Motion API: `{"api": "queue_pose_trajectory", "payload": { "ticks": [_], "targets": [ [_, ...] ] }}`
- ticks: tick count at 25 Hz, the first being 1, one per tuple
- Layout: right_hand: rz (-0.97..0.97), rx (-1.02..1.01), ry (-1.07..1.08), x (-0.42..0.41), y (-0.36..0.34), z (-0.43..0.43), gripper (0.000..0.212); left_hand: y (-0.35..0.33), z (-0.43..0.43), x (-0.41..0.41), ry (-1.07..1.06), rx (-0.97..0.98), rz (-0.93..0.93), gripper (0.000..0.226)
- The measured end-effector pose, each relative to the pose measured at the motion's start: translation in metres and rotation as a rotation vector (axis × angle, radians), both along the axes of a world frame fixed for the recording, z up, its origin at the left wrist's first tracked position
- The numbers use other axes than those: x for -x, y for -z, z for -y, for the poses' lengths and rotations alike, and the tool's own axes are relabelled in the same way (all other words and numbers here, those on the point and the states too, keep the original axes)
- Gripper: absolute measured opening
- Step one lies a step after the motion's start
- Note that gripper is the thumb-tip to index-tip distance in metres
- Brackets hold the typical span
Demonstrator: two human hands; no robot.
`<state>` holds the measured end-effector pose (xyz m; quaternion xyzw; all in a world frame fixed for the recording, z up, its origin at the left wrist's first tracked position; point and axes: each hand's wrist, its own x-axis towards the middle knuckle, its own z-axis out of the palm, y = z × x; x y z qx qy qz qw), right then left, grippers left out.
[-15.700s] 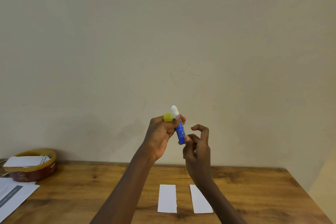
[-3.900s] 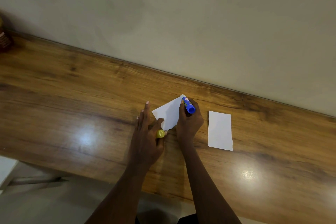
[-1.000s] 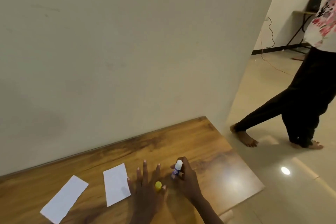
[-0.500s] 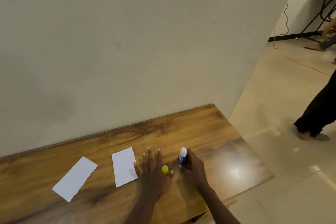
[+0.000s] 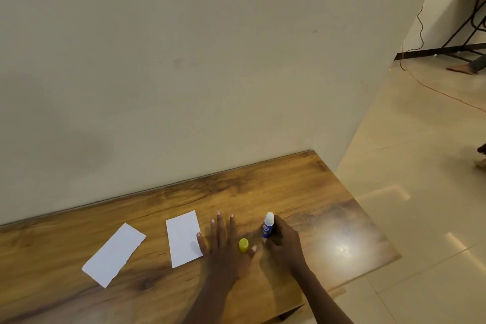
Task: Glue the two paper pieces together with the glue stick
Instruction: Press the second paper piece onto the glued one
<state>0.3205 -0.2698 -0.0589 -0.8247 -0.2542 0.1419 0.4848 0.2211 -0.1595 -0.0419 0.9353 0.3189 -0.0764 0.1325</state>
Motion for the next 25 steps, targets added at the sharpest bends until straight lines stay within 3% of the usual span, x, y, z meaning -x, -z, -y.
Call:
{"api": "queue_pose_trajectory", "payload": {
  "ticks": [5,8,10,12,13,15,17,18,21,25],
  "targets": [
    [-0.034,0.026,-0.009,0.000,-0.003,0.001,0.048,0.003,-0.002,0.004,0.014,-0.007,0.008,0.097],
    [-0.131,-0.130,0.010,0.005,-0.016,0.008,0.059,0.000,-0.012,0.016,0.054,-0.026,0.066,0.109],
    [-0.136,-0.269,0.244,0.020,-0.028,0.015,0.055,-0.004,-0.028,0.035,0.056,-0.048,0.124,0.106],
    [0.071,-0.278,0.509,0.045,-0.039,0.017,0.051,-0.007,-0.049,0.061,-0.005,-0.028,0.267,0.105],
    [0.205,-0.242,0.557,0.060,-0.046,0.011,0.051,-0.009,-0.058,0.076,-0.050,-0.020,0.337,0.100],
    [0.413,-0.189,0.445,0.090,-0.055,-0.015,0.046,-0.014,-0.069,0.101,-0.107,-0.074,0.441,0.067],
    [0.389,-0.136,0.206,0.113,-0.057,-0.052,0.037,-0.012,-0.073,0.117,-0.127,-0.199,0.479,0.039],
    [0.284,-0.089,0.105,0.121,-0.058,-0.071,0.035,-0.013,-0.074,0.123,-0.138,-0.159,0.466,0.031],
    [0.023,0.189,0.029,0.131,-0.040,-0.110,0.046,-0.015,-0.071,0.134,-0.133,0.070,0.344,0.035],
    [0.018,0.477,0.101,0.130,-0.030,-0.131,0.060,-0.008,-0.072,0.132,0.000,0.039,0.201,0.042]
  ]
}}
